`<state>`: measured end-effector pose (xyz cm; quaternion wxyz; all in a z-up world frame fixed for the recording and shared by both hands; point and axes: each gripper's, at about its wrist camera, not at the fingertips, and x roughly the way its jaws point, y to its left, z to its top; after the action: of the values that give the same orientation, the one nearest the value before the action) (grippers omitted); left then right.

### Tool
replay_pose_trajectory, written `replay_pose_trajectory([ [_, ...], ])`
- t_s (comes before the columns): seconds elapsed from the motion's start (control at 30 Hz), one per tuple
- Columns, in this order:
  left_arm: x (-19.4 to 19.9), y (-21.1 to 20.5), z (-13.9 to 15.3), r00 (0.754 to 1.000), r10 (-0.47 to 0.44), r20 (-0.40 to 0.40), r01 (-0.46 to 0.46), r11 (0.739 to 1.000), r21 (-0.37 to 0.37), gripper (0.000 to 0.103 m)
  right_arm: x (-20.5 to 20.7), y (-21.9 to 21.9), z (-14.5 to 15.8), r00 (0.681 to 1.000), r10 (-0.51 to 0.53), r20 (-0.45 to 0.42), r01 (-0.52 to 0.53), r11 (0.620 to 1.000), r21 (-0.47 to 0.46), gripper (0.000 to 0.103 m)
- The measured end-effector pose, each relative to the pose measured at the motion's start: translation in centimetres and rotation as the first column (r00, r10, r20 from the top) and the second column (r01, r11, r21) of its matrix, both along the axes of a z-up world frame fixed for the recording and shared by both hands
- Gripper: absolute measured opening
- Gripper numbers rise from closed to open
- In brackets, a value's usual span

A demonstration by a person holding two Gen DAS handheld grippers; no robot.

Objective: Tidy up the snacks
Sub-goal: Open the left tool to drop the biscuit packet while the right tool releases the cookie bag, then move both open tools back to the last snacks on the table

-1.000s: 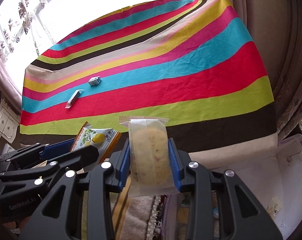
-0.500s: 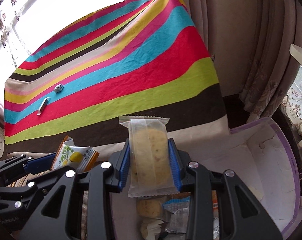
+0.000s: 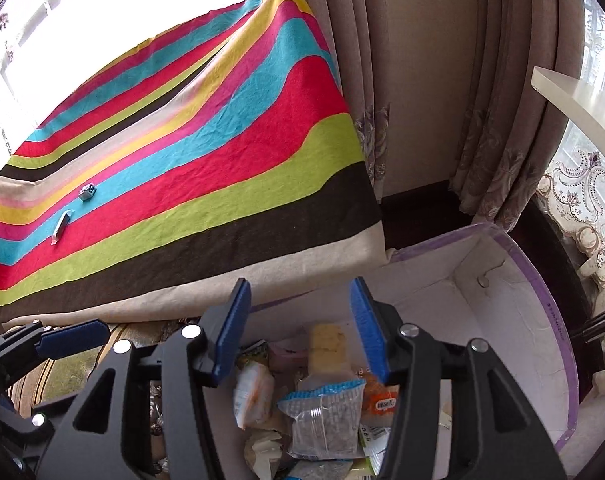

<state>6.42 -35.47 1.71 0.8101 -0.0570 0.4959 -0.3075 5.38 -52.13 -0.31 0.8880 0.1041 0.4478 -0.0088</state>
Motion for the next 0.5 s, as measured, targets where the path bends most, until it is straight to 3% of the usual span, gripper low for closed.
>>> replay_pose_trajectory([
  [0.1, -0.1, 0.5, 0.1, 1.000, 0.015, -0.001, -0.015, 1.000, -0.008, 0.069, -0.1, 0.1, 0.2, 1.000, -0.004, 0.004, 0.004, 1.000, -0.002, 0.060],
  [0.5, 0.2, 3.3, 0.3, 0.997, 0.076, -0.012, -0.077, 0.996, -0.046, 0.069, 0.3, 2.2, 0.9, 0.999, 0.035, -0.004, -0.035, 0.999, -0.029, 0.069],
])
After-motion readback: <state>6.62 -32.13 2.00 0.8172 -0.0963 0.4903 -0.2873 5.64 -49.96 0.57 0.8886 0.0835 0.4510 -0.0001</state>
